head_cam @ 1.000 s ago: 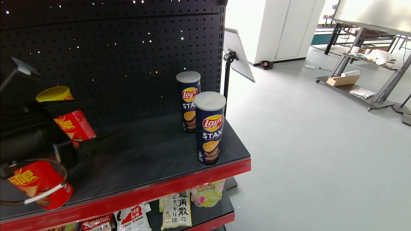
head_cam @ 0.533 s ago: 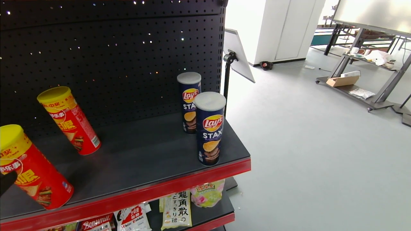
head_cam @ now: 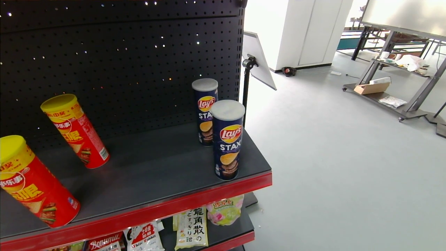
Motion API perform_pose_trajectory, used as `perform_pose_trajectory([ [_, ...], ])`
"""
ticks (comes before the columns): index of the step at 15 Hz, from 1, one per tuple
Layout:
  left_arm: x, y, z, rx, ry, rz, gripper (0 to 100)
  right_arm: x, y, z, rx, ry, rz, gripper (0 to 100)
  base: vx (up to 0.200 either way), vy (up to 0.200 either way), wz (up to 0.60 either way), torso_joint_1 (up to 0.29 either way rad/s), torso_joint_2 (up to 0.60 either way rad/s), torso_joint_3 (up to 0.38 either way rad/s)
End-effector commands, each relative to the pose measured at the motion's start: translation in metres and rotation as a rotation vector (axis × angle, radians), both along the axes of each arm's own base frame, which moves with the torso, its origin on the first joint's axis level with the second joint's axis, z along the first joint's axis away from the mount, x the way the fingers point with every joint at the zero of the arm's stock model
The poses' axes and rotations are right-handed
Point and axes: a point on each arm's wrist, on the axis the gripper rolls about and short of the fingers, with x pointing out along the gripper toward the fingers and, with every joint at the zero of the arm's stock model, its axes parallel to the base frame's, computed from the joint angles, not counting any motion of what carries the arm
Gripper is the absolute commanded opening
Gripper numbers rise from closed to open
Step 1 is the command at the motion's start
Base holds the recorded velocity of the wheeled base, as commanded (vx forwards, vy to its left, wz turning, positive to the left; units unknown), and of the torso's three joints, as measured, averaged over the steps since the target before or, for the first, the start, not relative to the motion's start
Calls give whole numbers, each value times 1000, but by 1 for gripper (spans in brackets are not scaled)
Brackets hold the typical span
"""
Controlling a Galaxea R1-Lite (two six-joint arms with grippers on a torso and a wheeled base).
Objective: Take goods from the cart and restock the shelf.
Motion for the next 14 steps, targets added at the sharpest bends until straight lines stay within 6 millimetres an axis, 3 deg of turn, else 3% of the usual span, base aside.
perform_pose_trajectory([
  [1, -11, 3, -16, -13, -49, 3, 100, 0, 0, 0, 0, -1, 1, 100, 0, 0, 0, 0, 0, 0],
  [6, -15, 4, -28, 46, -15, -10, 100, 0, 0, 0, -2, 1, 3, 100, 0, 0, 0, 0, 0, 0],
  [10, -7, 2, -45, 49, -5, -7, 100, 0, 0, 0, -6, 1, 3, 100, 0, 0, 0, 0, 0, 0],
  [14, -4, 1, -49, 38, -28, -7, 100, 0, 0, 0, -3, 3, 1, 100, 0, 0, 0, 0, 0, 0],
])
